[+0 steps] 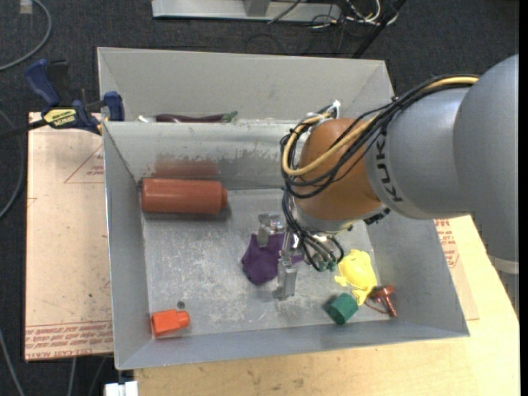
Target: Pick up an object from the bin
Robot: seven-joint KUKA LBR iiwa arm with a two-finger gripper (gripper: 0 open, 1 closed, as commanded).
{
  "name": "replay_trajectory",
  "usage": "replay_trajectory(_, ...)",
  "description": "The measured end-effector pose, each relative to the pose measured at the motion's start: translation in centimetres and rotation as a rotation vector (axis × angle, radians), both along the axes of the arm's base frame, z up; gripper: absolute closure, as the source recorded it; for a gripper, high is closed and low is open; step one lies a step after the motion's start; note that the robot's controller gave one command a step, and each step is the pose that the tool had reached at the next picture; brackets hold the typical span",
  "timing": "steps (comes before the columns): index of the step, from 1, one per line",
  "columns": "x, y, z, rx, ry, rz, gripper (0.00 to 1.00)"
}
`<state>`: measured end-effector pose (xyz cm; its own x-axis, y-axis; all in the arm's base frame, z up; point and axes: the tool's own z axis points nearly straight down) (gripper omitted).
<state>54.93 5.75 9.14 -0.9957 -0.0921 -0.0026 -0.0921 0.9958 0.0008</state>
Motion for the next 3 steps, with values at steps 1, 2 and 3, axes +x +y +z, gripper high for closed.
replay_trajectory(1, -0.7, 0.2, -1.8, 0.000, 0.002, -0.026, 1.00)
replay_trajectory(2, -0.7, 0.2, -1.8, 0.001, 0.002, -0.026, 1.00)
replay_trajectory(3, 0.0, 0.2, 5.4, 0.002, 0.000, 0.002, 1.00)
